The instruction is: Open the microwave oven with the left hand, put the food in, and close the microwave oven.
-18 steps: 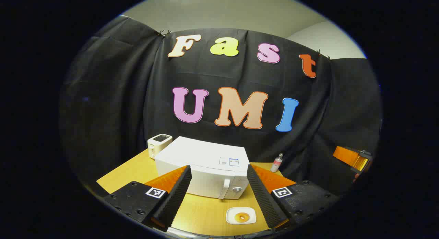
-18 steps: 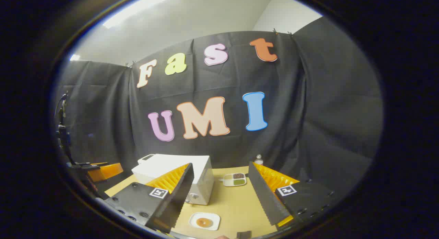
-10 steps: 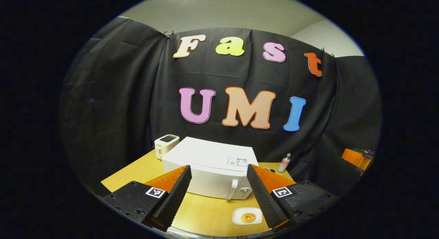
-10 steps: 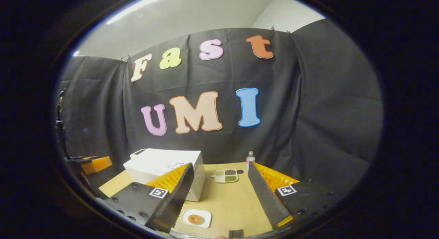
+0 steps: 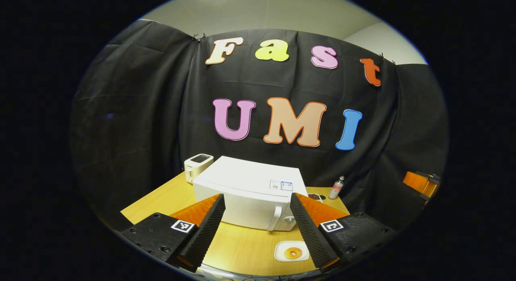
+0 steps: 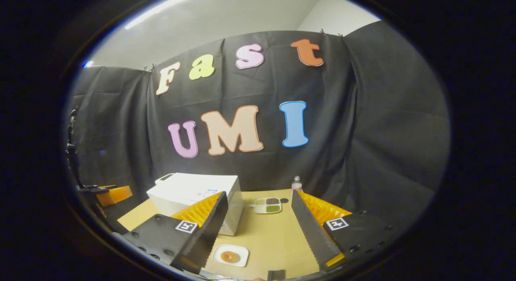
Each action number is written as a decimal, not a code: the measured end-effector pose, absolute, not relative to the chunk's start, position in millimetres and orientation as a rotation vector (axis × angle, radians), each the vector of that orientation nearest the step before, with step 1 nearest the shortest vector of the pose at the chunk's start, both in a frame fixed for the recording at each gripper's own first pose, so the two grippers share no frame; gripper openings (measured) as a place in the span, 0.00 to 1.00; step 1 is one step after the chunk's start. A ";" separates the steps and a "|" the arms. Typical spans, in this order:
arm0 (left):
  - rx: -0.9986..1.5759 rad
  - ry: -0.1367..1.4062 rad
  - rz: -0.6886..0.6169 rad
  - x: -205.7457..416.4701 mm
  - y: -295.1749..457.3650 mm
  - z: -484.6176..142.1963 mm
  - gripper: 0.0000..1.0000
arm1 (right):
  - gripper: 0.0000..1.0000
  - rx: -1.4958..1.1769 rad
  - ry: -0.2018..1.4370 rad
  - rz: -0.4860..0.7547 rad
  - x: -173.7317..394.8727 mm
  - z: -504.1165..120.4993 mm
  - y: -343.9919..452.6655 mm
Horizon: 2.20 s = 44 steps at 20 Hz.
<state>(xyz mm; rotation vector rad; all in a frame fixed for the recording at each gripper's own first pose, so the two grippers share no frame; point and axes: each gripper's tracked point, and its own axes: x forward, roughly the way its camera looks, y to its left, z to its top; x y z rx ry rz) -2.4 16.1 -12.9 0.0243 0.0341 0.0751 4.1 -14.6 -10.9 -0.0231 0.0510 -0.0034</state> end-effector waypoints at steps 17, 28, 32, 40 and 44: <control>0.069 0.207 -0.102 35.3 21.4 -91.1 0.98 | 0.92 0.014 0.117 -0.137 -7.0 -36.7 6.2; 0.159 0.309 -0.271 91.0 3.0 -183.0 0.98 | 0.92 0.064 0.067 -0.276 -27.5 -30.5 19.9; 0.156 0.303 -0.285 117.4 -3.1 -213.7 0.98 | 0.92 0.050 0.068 -0.326 -30.9 -32.6 16.9; 0.192 0.351 -0.292 175.5 -7.6 -269.3 0.94 | 0.92 0.033 0.088 -0.386 -36.1 -40.4 14.6; 0.149 0.403 -0.303 187.2 -15.1 -289.2 0.77 | 0.92 0.030 0.093 -0.389 -29.8 -40.5 17.6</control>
